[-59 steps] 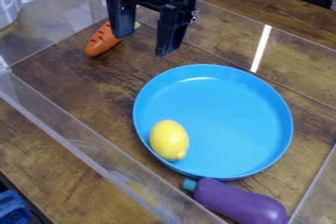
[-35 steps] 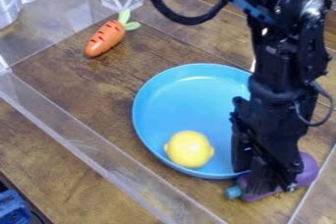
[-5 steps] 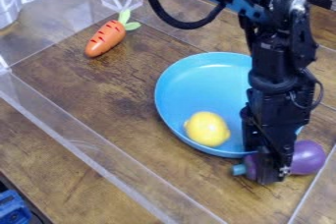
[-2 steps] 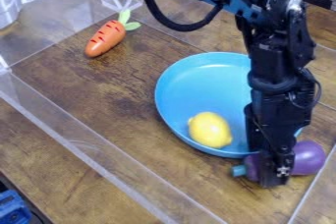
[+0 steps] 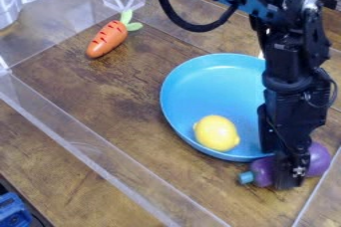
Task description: Remove the purple eggplant from the blue tray and put it on the table
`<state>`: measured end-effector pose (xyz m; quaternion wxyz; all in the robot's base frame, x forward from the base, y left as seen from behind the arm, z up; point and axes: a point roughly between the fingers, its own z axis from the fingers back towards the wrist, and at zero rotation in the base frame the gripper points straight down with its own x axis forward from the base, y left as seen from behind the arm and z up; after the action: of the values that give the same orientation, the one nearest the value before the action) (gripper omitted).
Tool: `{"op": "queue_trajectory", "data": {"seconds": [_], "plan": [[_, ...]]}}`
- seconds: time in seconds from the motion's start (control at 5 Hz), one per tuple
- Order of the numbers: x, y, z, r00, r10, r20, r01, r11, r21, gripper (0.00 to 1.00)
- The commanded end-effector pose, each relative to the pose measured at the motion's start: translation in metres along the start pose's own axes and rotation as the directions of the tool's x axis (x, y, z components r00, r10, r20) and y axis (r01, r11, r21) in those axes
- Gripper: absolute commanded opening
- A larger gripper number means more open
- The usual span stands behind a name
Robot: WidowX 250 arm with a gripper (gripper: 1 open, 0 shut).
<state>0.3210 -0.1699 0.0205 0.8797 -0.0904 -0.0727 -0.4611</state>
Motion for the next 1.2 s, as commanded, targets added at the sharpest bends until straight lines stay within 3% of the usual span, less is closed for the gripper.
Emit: {"op": "queue_trajectory", "data": {"seconds": [0.0, 0.2, 0.4, 1.0], "plan": [[-0.008, -0.027, -0.019, 0.998, -0.051, -0.041, 0.050, 0.998, -0.047, 1.00], [0.001, -0.029, -0.017, 0.999, 0.001, -0.041, -0.003, 0.999, -0.032, 0.00], [0.006, -0.028, -0.014, 0.998, 0.053, -0.040, -0.054, 0.998, -0.018, 0.00], [-0.001, -0.014, -0.008, 0.998, 0.024, -0.057, -0.025, 1.000, -0.016, 0.00]]}}
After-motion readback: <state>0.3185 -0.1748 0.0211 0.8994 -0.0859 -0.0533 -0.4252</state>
